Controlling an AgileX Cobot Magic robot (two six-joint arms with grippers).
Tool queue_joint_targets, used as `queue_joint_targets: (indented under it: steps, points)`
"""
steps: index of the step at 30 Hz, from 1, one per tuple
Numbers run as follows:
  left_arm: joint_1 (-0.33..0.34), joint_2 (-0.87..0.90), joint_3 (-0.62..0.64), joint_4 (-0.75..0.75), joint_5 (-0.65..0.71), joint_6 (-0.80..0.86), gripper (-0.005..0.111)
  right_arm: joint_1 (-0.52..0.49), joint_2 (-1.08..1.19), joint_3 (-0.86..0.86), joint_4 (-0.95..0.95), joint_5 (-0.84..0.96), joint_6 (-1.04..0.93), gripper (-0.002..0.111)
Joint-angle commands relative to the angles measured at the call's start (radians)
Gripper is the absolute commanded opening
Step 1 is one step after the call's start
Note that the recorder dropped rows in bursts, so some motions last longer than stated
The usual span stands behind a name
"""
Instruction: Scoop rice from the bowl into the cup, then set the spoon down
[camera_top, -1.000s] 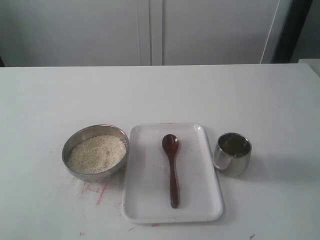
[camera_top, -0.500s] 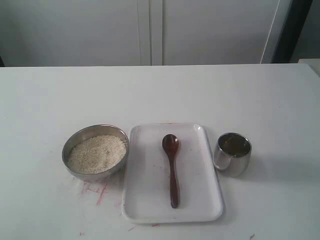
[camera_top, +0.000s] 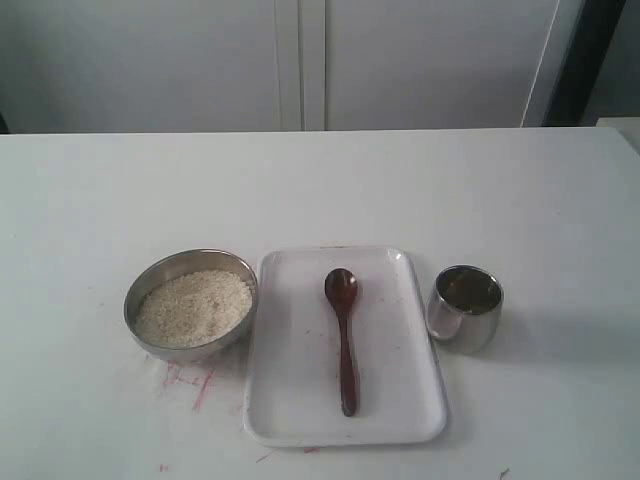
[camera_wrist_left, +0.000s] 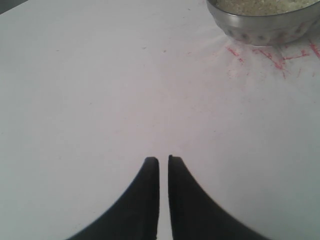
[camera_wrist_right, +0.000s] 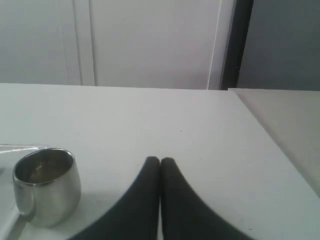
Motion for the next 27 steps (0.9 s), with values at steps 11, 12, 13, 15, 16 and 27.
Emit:
queue_joint_targets:
  steps: [11,12,13,15,16,27]
  points:
    - [-0.004,0.007,0.009,-0.006,0.048,-0.006,0.014,-0.003,-0.006,0.004,0.259,-0.018,-0.31,0.0]
    - [-0.004,0.007,0.009,-0.006,0.048,-0.006,0.014,-0.003,-0.006,0.004,0.241,-0.018,-0.294,0.0]
    - [-0.004,0.007,0.009,-0.006,0.048,-0.006,0.014,-0.003,-0.006,0.004,0.225,-0.016,-0.271,0.0]
    - [-0.004,0.007,0.009,-0.006,0.048,-0.006,0.014,-0.003,-0.006,0.004,0.199,-0.012,-0.244,0.0]
    - [-0.004,0.007,0.009,-0.006,0.048,-0.006,0.014,-0.003,-0.006,0.004,0.197,-0.012,-0.244,0.0]
    - [-0.004,0.007,0.009,-0.006,0.048,-0.006,0.014,-0.003,-0.006,0.004,0.197,0.036,-0.244,0.0]
